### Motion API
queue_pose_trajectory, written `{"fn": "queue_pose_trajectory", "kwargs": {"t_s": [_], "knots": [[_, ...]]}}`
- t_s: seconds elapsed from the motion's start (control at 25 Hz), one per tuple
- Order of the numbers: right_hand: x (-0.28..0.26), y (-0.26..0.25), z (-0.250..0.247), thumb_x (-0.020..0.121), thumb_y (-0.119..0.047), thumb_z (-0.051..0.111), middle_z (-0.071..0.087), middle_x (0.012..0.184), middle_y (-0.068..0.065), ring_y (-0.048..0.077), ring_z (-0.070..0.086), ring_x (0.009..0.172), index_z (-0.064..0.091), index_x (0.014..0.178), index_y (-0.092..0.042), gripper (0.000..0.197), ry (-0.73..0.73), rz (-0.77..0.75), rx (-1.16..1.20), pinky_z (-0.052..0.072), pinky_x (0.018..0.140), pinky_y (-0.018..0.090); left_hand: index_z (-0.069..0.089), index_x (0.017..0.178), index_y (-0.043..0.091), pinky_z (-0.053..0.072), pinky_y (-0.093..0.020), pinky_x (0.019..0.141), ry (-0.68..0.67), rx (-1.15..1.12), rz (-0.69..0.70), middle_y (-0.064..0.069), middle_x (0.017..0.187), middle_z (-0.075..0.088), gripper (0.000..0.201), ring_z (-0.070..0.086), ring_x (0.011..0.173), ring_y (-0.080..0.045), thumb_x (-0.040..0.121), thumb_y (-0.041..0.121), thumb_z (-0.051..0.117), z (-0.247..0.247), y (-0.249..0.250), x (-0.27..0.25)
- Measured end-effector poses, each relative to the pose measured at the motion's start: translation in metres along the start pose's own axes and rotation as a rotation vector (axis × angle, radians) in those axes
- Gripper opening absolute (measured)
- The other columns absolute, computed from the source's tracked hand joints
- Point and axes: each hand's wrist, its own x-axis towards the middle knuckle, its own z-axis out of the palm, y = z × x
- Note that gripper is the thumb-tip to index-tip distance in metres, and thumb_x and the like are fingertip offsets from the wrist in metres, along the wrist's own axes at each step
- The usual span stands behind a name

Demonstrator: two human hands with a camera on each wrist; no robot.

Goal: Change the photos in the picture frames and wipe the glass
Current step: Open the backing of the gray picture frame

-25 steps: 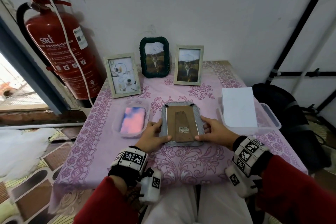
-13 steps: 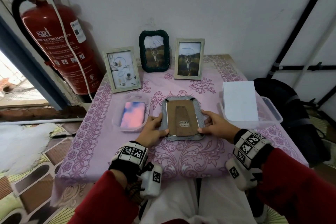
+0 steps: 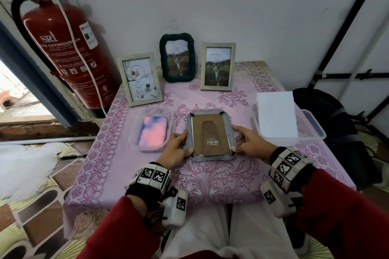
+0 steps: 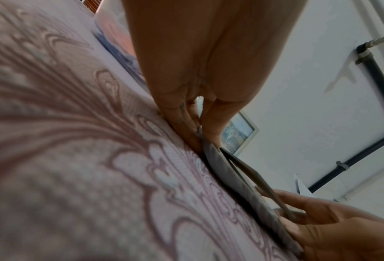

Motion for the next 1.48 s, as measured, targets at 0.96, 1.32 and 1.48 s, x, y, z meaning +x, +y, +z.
{"fn": "queue_pose_trajectory", "kwargs": {"t_s": [0.96,1.32,1.48], "knots": [[0.079,-0.037,-0.008,0.087,-0.011,0.061,0.062,0.120,0.019,0.029,0.056,0.115,0.059,0.121,0.001,0.036,0.319,0.030,-0.251,0.040,0.097,0.028,0.056,0.118,-0.006,0.039,-0.031,0.093,0.156,0.602,0.056,-0.022,0.121,0.059,0.036,0.054,0.114,-0.030,0.088,0.014,0.059,-0.007,0.047,0.085],[0.103,-0.037,-0.012,0.075,-0.023,0.076,0.073,0.094,0.016,0.026,0.067,0.094,0.074,0.088,-0.004,0.023,0.426,0.087,-0.215,0.051,0.083,0.029,0.067,0.095,0.000,0.045,-0.032,0.084,0.270,0.568,0.028,-0.017,0.102,0.068,0.022,0.061,0.099,-0.029,0.083,0.019,0.067,-0.005,0.041,0.104],[0.103,-0.033,-0.013,0.072,-0.026,0.079,0.073,0.093,0.012,0.022,0.065,0.094,0.074,0.084,-0.006,0.024,0.424,0.082,-0.177,0.043,0.077,0.022,0.069,0.093,0.001,0.045,-0.029,0.081,0.275,0.552,0.031,-0.016,0.099,0.069,0.021,0.062,0.096,-0.028,0.083,0.019,0.068,-0.008,0.039,0.107]]}}
